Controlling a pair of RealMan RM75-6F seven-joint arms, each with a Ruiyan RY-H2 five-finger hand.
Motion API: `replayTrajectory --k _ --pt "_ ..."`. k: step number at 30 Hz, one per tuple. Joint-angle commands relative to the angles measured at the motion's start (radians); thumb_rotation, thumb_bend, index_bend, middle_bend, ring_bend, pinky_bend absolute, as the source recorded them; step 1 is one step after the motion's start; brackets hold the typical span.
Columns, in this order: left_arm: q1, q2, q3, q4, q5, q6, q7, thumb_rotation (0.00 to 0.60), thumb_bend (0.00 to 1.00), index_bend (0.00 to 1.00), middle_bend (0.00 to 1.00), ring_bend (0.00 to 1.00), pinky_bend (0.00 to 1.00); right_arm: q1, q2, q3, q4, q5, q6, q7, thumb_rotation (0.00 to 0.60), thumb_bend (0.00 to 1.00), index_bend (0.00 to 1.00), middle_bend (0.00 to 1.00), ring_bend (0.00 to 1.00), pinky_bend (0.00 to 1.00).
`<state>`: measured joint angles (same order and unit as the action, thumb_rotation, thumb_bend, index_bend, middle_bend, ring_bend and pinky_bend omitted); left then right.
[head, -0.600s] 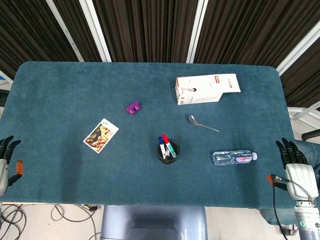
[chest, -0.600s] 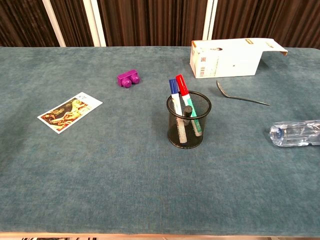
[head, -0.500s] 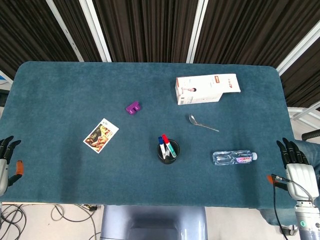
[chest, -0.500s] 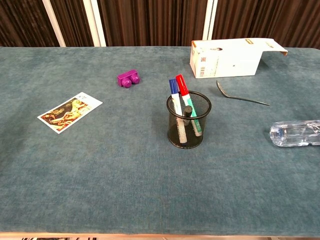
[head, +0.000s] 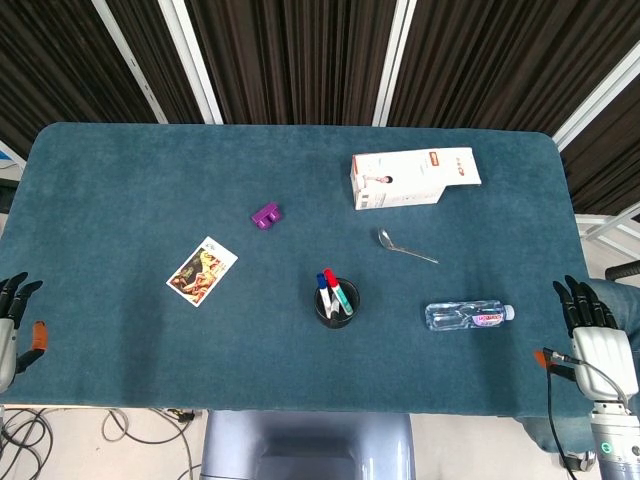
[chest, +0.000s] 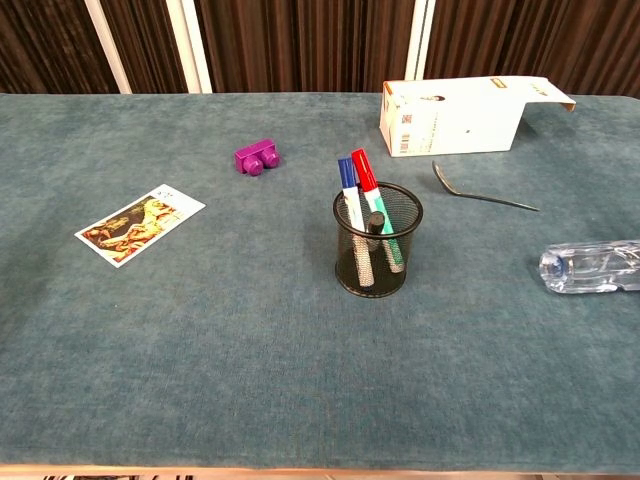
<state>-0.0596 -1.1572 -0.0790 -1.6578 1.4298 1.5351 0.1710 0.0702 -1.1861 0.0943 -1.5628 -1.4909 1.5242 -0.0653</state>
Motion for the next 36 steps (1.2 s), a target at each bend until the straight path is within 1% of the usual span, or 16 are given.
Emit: replayTrajectory --k 1,5,9,14,18,22,24,28,32,36 --pt "0.0 0.001 -0.001 -0.002 0.0 0.001 -0.001 0.6 0.53 0.18 0.09 0.08 0.13 0.001 0.001 -0.001 -0.003 -0.002 -0.002 0.001 0.6 0.2 0.0 0.0 0.0 0.18" --pt "0.0 -0.001 0.0 0.001 -0.001 -0.001 -0.002 0.6 0.53 0.18 0.09 0.08 0.13 0.003 0.002 -0.005 -0.002 -0.003 -0.01 0.014 0.6 0.2 0.0 0.0 0.0 0.19" --pt "-0.001 -0.001 -0.002 0.001 -0.004 -0.002 -0.001 0.6 0.53 0.18 0.09 0.08 0.13 0.007 0.007 -0.012 0.004 -0.019 -0.018 0.057 0.6 0.2 0.0 0.0 0.0 0.19" --pt "-0.001 0.002 -0.007 -0.003 -0.012 -0.003 -0.007 0.6 0.53 0.18 0.09 0.08 0.13 0.025 0.019 -0.027 0.02 -0.056 -0.046 0.177 0.6 0.19 0.0 0.0 0.0 0.19" --pt "-0.001 0.001 -0.007 -0.004 -0.016 -0.006 -0.004 0.6 0.53 0.18 0.09 0.08 0.13 0.05 0.027 -0.043 0.052 -0.1 -0.071 0.307 0.6 0.19 0.0 0.0 0.0 0.19" --pt "-0.002 -0.002 -0.009 -0.009 -0.027 -0.01 0.005 0.6 0.53 0.18 0.09 0.08 0.13 0.092 0.03 -0.047 0.101 -0.152 -0.087 0.468 0.6 0.19 0.0 0.0 0.01 0.19" --pt "-0.002 -0.003 -0.009 -0.009 -0.028 -0.011 0.007 0.6 0.53 0.18 0.09 0.08 0.13 0.116 0.021 -0.048 0.126 -0.195 -0.075 0.539 0.6 0.19 0.0 0.0 0.02 0.19" --pt "-0.003 -0.005 -0.009 -0.007 -0.022 -0.008 0.007 0.6 0.53 0.18 0.09 0.08 0.13 0.166 -0.023 -0.046 0.168 -0.26 -0.058 0.628 0.6 0.19 0.0 0.0 0.02 0.19" --pt "-0.003 -0.005 -0.009 -0.007 -0.027 -0.01 0.007 0.6 0.53 0.18 0.09 0.08 0.13 0.229 -0.052 -0.047 0.163 -0.286 -0.101 0.696 0.6 0.19 0.01 0.0 0.02 0.19" --pt "-0.003 -0.005 -0.01 -0.007 -0.036 -0.015 0.006 0.6 0.53 0.18 0.09 0.08 0.13 0.284 -0.077 -0.041 0.148 -0.303 -0.143 0.691 0.6 0.19 0.06 0.0 0.02 0.19"
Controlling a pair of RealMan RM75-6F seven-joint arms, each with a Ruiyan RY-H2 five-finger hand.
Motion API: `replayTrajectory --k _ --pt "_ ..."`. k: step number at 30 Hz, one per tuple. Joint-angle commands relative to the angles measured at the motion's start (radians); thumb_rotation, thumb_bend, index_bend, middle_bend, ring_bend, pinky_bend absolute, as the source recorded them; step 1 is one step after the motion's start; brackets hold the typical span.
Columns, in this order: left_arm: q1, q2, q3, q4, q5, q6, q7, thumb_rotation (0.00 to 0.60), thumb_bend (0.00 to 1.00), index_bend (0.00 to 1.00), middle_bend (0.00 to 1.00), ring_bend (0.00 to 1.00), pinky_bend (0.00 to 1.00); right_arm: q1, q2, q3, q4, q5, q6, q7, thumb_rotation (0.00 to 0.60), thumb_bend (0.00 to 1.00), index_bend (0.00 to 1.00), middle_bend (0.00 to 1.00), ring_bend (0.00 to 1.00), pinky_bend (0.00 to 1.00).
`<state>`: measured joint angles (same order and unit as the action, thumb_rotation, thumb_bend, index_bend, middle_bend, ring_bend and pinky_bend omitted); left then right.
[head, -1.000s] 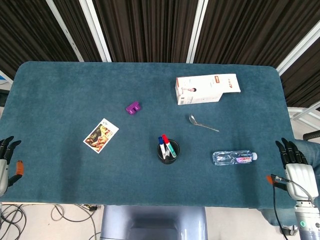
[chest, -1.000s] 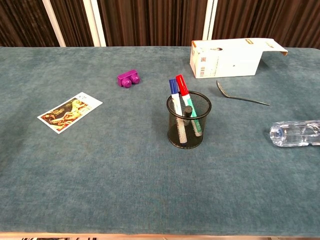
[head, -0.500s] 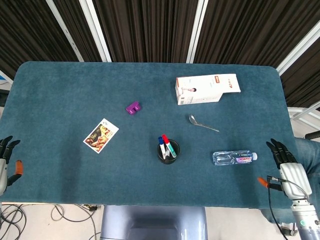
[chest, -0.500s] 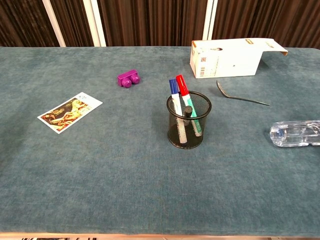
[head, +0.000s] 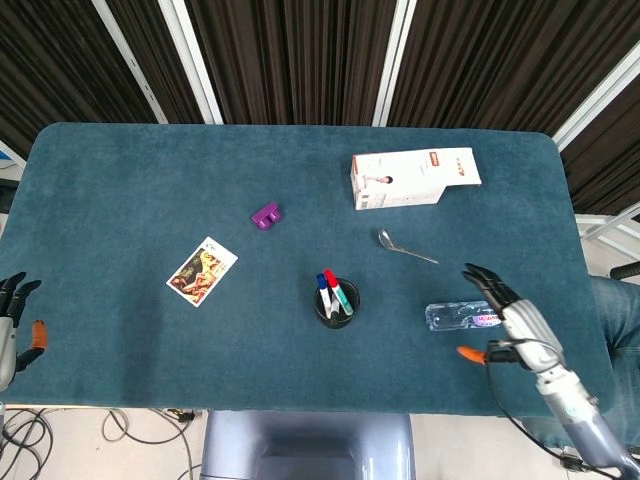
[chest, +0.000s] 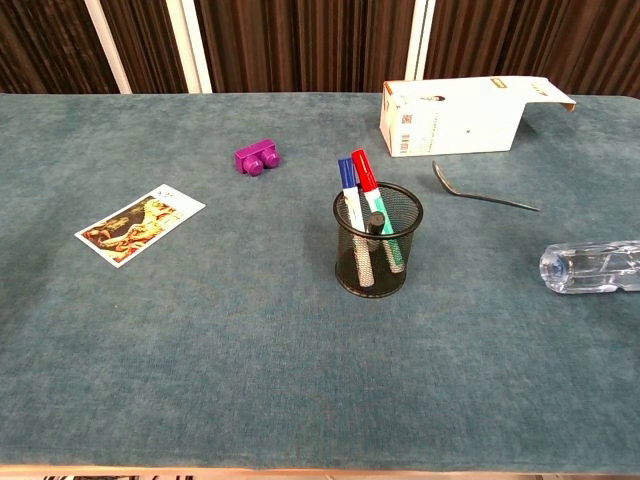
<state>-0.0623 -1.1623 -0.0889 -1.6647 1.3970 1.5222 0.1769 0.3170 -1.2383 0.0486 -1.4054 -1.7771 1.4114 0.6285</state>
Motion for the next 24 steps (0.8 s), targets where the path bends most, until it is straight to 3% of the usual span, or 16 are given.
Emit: replayTrajectory --k 1,6,12,17,24 --pt "0.0 0.0 0.0 -0.001 -0.004 -0.004 0.001 0.6 0.53 0.18 0.09 0.08 0.13 0.046 -0.034 0.008 -0.014 -0.015 -0.034 -0.01 0.6 0.2 0.08 0.0 0.02 0.19" --pt "-0.001 0.0 -0.001 -0.004 -0.009 -0.006 0.003 0.6 0.53 0.18 0.09 0.08 0.13 0.087 -0.074 0.011 -0.038 -0.014 -0.072 -0.063 0.6 0.23 0.15 0.0 0.02 0.19" --pt "0.0 -0.001 -0.003 -0.008 -0.019 -0.008 0.007 0.6 0.53 0.18 0.09 0.08 0.13 0.108 -0.145 0.018 -0.059 0.009 -0.104 -0.224 0.6 0.25 0.23 0.0 0.02 0.19" --pt "0.0 -0.002 -0.004 -0.011 -0.024 -0.009 0.01 0.6 0.53 0.18 0.09 0.08 0.13 0.135 -0.195 0.035 -0.07 0.049 -0.146 -0.31 0.6 0.35 0.31 0.0 0.02 0.18" --pt "0.0 0.0 -0.005 -0.013 -0.029 -0.011 0.008 0.6 0.53 0.18 0.09 0.08 0.13 0.171 -0.245 0.071 -0.077 0.128 -0.204 -0.39 0.6 0.4 0.35 0.0 0.02 0.19"
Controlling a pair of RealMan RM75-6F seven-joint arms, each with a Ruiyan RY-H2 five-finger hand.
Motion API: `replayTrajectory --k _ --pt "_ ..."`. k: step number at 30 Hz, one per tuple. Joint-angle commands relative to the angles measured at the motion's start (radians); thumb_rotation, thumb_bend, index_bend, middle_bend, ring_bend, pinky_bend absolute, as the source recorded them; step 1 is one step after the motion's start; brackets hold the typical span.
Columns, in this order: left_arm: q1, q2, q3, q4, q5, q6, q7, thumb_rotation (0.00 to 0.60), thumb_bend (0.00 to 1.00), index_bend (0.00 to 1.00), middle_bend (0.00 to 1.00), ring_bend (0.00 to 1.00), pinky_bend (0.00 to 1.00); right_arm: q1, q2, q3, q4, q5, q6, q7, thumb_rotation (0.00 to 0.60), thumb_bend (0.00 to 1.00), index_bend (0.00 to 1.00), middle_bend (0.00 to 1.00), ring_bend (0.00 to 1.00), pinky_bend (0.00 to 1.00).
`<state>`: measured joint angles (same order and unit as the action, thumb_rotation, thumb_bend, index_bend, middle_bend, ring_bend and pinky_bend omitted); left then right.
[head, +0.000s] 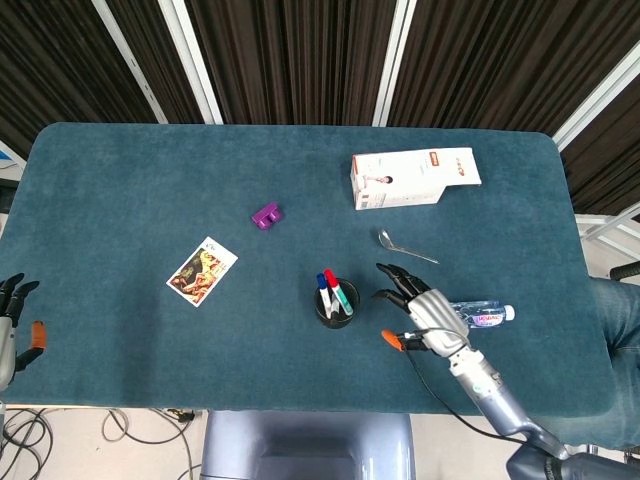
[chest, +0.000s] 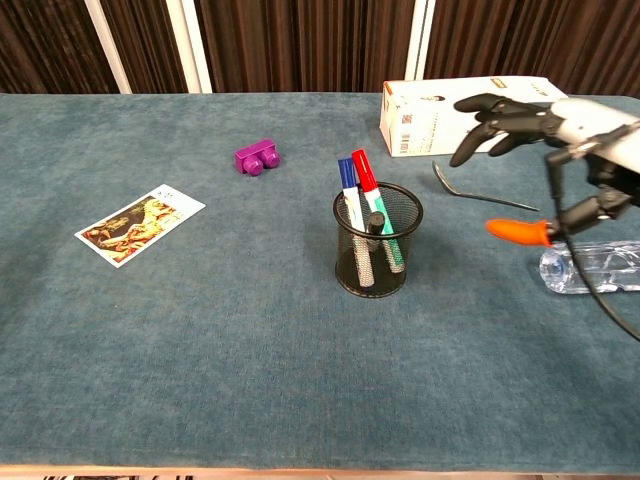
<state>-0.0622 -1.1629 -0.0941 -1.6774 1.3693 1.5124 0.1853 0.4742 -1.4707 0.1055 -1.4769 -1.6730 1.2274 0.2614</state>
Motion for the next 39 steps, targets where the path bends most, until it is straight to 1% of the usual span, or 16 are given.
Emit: replayTrajectory --k 1,7,12,17,30,39 --pt "0.0 0.0 0.0 0.0 -0.002 -0.002 -0.001 0.6 0.53 0.18 0.09 0.08 0.13 0.018 -0.015 0.018 -0.007 0.032 -0.026 -0.029 0.6 0.4 0.35 0.0 0.02 0.18" --pt "0.0 0.0 0.001 -0.001 -0.004 -0.004 0.001 0.6 0.53 0.18 0.09 0.08 0.13 0.041 -0.034 0.038 -0.031 0.081 -0.058 -0.08 0.6 0.41 0.37 0.0 0.02 0.19" --pt "0.0 0.001 0.0 -0.003 -0.008 -0.005 -0.002 0.6 0.53 0.18 0.09 0.08 0.13 0.052 -0.059 0.04 -0.044 0.109 -0.071 -0.113 0.6 0.41 0.38 0.0 0.02 0.18" --pt "-0.001 0.003 -0.001 -0.005 -0.012 -0.008 -0.006 0.6 0.53 0.18 0.09 0.09 0.13 0.058 -0.093 0.036 -0.042 0.112 -0.06 -0.142 0.6 0.36 0.4 0.0 0.02 0.19" --pt "-0.001 0.004 -0.003 -0.007 -0.018 -0.011 -0.009 0.6 0.53 0.18 0.09 0.09 0.13 0.085 -0.165 0.047 -0.034 0.159 -0.078 -0.184 0.6 0.36 0.45 0.0 0.02 0.19" --pt "-0.002 0.005 -0.004 -0.007 -0.02 -0.012 -0.011 0.6 0.53 0.18 0.09 0.09 0.13 0.098 -0.194 0.052 -0.022 0.182 -0.085 -0.201 0.6 0.36 0.49 0.0 0.02 0.19"
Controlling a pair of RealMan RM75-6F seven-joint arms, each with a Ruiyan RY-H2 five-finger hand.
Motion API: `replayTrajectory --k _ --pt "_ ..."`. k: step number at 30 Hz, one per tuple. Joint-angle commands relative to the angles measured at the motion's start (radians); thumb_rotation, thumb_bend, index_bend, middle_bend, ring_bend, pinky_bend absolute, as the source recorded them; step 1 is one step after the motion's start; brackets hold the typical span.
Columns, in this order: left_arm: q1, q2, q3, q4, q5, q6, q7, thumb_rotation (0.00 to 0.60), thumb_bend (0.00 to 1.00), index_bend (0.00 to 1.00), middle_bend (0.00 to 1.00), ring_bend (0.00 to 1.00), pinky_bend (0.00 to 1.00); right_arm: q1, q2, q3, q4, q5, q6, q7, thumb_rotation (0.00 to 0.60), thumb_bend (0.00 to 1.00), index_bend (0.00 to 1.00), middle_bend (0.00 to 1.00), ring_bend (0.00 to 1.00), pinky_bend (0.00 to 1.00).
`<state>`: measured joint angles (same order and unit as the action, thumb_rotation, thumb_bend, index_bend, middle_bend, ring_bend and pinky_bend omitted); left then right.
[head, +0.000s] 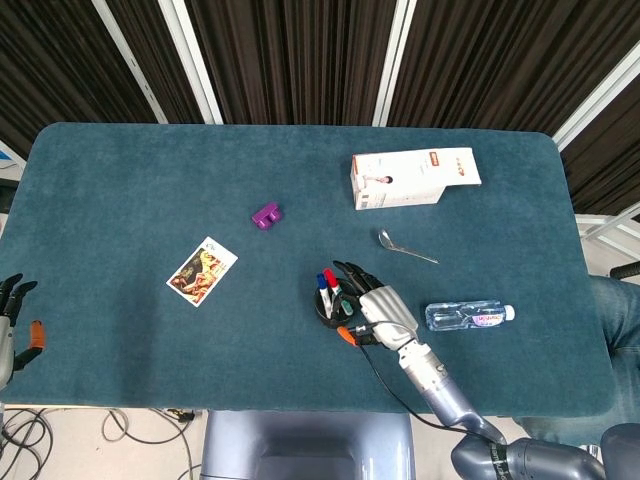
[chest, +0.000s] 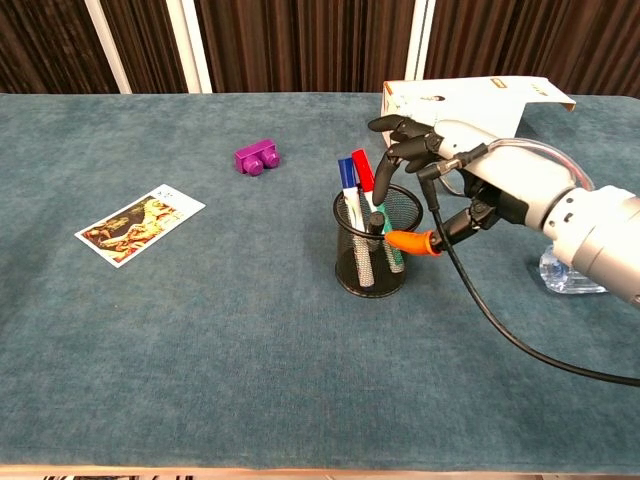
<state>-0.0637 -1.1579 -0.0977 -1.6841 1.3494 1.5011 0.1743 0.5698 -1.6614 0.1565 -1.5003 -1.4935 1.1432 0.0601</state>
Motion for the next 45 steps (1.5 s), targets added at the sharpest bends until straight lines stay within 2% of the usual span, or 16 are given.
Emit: replayTrajectory --k 1,30,39,45 --pt "0.0 0.0 0.0 -0.001 -0.001 -0.001 0.0 0.6 0.53 0.18 0.09 0.09 0.13 0.004 -0.005 0.003 0.003 0.005 -0.002 0.003 0.6 0.36 0.49 0.0 0.02 0.19" --pt "-0.001 0.001 -0.002 0.001 -0.008 -0.002 0.003 0.6 0.53 0.18 0.09 0.09 0.13 0.03 -0.031 0.012 0.022 0.046 -0.018 -0.007 0.6 0.39 0.56 0.0 0.02 0.18" --pt "-0.001 0.001 -0.001 0.002 -0.005 -0.002 -0.002 0.6 0.53 0.18 0.09 0.09 0.13 0.034 -0.019 0.016 0.008 0.059 -0.025 -0.009 0.6 0.39 0.58 0.0 0.02 0.18" --pt "-0.001 0.001 0.0 0.0 -0.001 0.0 -0.002 0.6 0.53 0.18 0.09 0.09 0.13 0.039 0.011 0.029 -0.037 0.052 -0.016 -0.016 0.6 0.39 0.59 0.0 0.02 0.19"
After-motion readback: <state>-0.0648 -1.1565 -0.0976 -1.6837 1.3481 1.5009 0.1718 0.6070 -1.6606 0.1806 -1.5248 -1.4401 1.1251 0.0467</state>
